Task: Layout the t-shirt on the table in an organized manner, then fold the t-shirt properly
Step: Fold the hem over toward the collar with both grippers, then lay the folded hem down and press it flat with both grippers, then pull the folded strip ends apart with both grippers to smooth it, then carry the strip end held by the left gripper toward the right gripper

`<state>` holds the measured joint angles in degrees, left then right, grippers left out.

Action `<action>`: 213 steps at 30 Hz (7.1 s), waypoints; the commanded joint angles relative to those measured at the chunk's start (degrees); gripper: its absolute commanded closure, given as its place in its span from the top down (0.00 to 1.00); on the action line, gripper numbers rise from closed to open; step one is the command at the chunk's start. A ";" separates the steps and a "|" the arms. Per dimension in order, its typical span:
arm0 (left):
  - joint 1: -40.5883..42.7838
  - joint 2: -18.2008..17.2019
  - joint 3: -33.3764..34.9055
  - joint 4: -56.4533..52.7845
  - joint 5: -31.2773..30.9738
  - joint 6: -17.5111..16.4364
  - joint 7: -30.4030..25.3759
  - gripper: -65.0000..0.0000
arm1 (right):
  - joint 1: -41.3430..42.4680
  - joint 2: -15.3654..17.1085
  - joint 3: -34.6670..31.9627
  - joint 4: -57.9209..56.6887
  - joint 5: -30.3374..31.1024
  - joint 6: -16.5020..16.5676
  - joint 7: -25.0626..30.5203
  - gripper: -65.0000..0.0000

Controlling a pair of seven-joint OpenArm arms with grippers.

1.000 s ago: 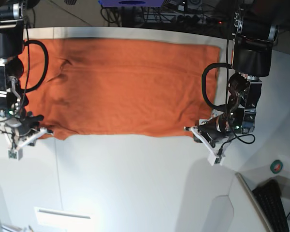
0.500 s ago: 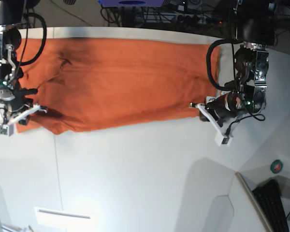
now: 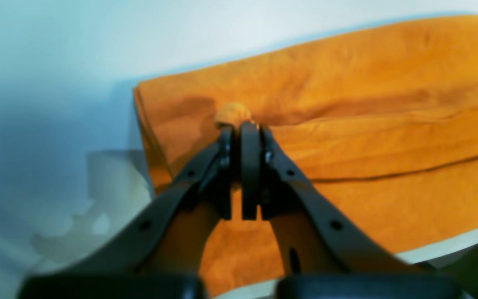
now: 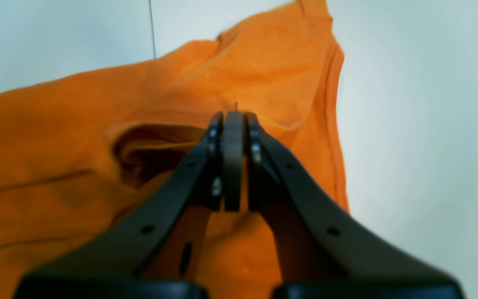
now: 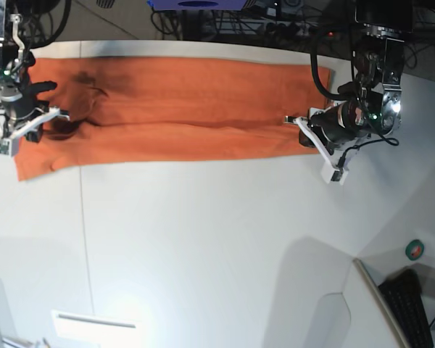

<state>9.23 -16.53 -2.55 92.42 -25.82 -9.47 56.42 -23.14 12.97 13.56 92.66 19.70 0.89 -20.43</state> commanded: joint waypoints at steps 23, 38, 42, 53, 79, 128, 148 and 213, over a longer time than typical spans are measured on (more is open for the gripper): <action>2.85 -3.03 0.22 4.94 -0.07 -0.24 -0.73 0.00 | -8.56 -5.37 2.57 9.97 -0.06 -0.14 -4.67 0.00; 3.91 -3.03 0.39 4.94 -0.07 -0.24 -0.73 0.00 | -10.93 -7.04 2.75 11.03 -0.06 -0.14 -4.76 0.00; 4.08 -3.03 0.13 5.12 -0.07 -0.24 -0.73 0.00 | -12.34 -7.04 2.57 11.56 -0.06 -0.14 -4.76 0.00; 4.17 -3.03 0.39 5.47 -0.07 -0.24 -0.73 0.00 | -12.07 -7.39 2.57 10.59 -0.06 -0.14 -4.76 0.00; 7.42 -4.87 -0.40 16.54 -0.42 -0.24 7.80 0.72 | -13.83 -7.21 4.77 14.81 -0.06 -0.14 -7.05 0.40; 2.33 4.53 -3.92 6.79 -0.59 0.02 -0.03 0.00 | 7.71 0.52 9.08 -1.54 0.03 11.11 -6.78 0.00; 1.36 3.83 -24.93 -9.48 -18.88 -5.87 -0.38 0.91 | -0.56 -3.43 8.72 10.24 0.03 11.38 -6.78 0.00; 7.69 18.16 5.49 14.00 35.01 -6.57 -8.91 0.00 | -0.91 -3.43 8.99 10.50 0.03 11.47 -6.87 0.00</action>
<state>17.26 1.37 2.92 105.41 9.15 -16.34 48.69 -24.34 8.93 22.02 102.00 19.27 12.05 -28.58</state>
